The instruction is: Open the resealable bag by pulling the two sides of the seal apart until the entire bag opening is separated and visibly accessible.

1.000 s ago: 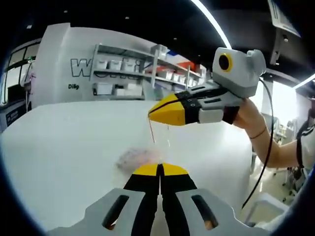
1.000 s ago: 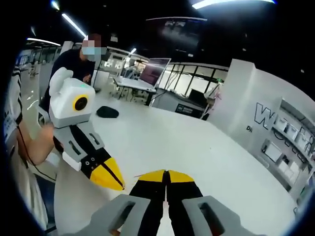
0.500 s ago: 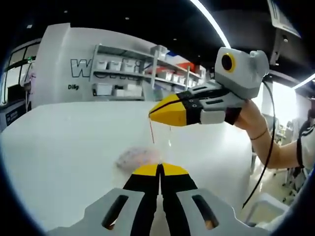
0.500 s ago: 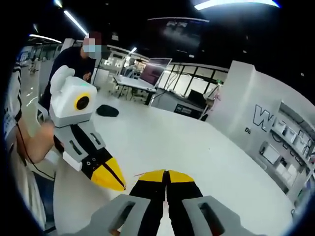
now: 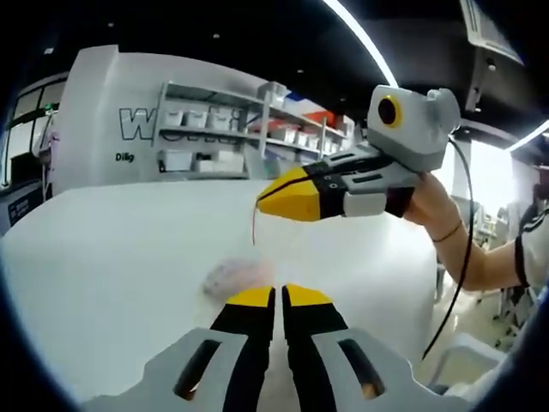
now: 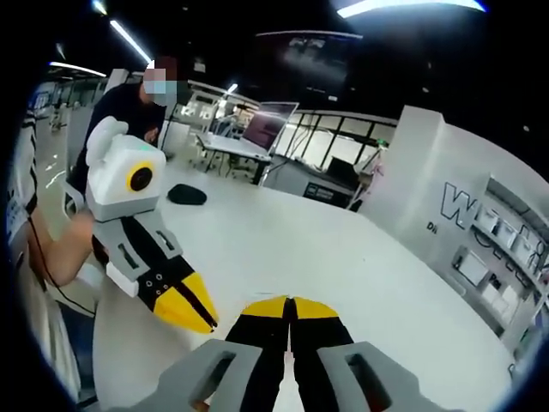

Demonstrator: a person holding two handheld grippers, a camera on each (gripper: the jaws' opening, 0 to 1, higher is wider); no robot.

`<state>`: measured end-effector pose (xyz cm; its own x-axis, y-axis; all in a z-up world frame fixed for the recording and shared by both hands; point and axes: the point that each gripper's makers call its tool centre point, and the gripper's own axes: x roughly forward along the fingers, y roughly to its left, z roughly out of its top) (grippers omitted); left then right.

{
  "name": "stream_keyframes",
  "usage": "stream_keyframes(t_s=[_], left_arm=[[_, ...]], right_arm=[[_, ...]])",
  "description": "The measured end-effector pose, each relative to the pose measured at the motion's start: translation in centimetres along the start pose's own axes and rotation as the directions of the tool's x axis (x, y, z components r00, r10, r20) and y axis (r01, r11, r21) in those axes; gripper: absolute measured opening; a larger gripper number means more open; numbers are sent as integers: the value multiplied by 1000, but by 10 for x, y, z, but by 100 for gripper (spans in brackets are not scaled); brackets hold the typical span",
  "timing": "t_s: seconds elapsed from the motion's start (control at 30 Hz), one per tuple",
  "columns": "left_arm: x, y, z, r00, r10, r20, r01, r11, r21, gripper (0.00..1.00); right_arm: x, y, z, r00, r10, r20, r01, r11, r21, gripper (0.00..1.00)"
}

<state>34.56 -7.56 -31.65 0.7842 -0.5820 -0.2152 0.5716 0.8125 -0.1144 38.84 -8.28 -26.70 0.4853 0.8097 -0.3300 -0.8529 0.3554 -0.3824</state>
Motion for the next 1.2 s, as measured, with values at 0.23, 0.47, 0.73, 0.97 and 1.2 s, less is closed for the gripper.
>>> stream_keyframes(t_s=[0.23, 0.47, 0.73, 0.97, 1.2], left_arm=[[-3, -3, -1, 1000, -23, -5, 23, 1000, -6, 7], [1, -5, -6, 999, -35, -20, 34, 999, -8, 7], [3, -5, -5, 999, -46, -11, 46, 999, -25, 9], [5, -5, -8, 999, -47, -24, 46, 999, -16, 10], [5, -2, -6, 999, -34, -10, 34, 999, -15, 15]], right_arm=[[-1, -3, 3, 1000, -8, 13, 7, 1000, 3, 0], [0, -6, 5, 1000, -12, 8, 12, 1000, -4, 0], [3, -15, 7, 1000, -16, 3, 16, 1000, -6, 0], [7, -26, 9, 1000, -26, -5, 26, 1000, -9, 0], [10, -34, 6, 999, -35, -14, 34, 999, -3, 0]])
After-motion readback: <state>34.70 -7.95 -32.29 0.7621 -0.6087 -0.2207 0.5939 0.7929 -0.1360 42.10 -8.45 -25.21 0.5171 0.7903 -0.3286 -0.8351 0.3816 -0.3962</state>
